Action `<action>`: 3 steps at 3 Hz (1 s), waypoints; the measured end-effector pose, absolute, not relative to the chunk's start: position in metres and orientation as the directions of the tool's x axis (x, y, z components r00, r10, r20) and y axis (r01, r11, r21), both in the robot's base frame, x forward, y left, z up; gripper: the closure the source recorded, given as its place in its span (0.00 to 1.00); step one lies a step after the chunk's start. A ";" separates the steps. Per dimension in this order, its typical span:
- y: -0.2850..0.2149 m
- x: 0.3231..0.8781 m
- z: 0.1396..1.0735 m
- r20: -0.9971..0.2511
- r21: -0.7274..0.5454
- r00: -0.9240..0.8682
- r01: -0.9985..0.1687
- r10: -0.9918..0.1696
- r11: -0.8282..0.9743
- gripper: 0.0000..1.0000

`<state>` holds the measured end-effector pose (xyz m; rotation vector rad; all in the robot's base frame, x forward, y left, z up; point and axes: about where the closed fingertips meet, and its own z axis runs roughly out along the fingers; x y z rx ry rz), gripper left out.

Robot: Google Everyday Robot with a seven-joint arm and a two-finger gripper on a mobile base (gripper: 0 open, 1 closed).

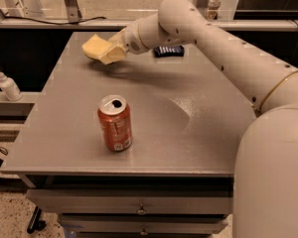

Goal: Pick sponge

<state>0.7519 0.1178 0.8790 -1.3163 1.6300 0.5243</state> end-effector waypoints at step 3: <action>0.080 0.766 0.926 -0.935 -0.191 0.049 -0.904 -0.351 0.383 1.00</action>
Offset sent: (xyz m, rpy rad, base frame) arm 0.0177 -0.0605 0.0785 0.3295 -0.0697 -0.0031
